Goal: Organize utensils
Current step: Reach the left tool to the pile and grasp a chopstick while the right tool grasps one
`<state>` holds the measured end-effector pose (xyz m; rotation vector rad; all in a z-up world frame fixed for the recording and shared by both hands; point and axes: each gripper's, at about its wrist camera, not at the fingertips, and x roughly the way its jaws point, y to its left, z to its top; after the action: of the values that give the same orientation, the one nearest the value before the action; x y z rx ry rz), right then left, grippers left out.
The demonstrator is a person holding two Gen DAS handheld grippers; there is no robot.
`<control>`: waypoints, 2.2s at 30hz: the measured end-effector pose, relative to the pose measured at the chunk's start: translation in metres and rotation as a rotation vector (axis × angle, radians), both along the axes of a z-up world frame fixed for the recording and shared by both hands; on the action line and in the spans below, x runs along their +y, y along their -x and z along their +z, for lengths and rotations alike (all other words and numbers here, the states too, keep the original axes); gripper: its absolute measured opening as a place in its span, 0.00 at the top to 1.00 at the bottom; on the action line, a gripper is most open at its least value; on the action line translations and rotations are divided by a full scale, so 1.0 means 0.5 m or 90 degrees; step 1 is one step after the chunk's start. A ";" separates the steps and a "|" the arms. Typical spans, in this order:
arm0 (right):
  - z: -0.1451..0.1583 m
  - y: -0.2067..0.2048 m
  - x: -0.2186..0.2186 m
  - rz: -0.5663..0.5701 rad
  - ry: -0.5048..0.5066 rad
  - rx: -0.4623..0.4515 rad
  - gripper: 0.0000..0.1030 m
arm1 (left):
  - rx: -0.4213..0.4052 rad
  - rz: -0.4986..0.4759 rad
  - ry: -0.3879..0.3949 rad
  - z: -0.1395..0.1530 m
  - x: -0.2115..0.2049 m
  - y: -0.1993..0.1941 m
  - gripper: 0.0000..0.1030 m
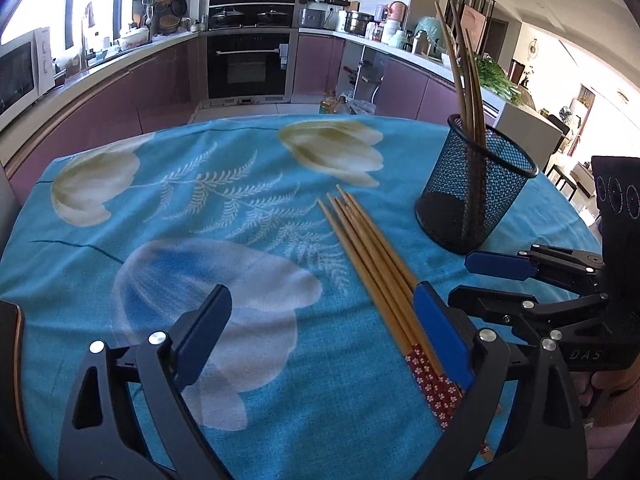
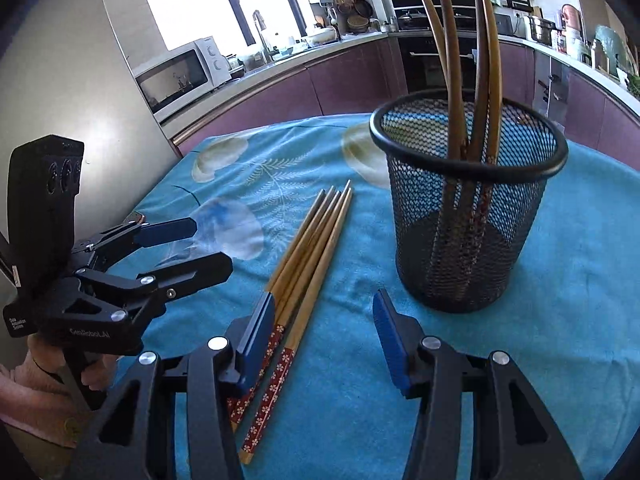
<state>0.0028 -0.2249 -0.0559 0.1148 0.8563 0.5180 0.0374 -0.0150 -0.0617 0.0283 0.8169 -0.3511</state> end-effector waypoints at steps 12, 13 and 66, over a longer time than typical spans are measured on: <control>-0.013 -0.013 0.016 -0.005 0.021 0.007 0.57 | 0.034 -0.014 -0.019 -0.024 -0.022 -0.006 0.23; -0.014 -0.014 0.019 -0.006 0.024 0.007 0.58 | 0.037 -0.014 -0.021 -0.025 -0.023 -0.006 0.24; -0.020 -0.048 0.068 -0.023 0.113 0.007 0.76 | 0.067 -0.051 -0.090 -0.042 -0.045 -0.057 0.62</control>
<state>0.0265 -0.1908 -0.0662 -0.0290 0.9054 0.4066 0.0657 -0.0377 -0.0828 0.1765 0.9464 -0.3716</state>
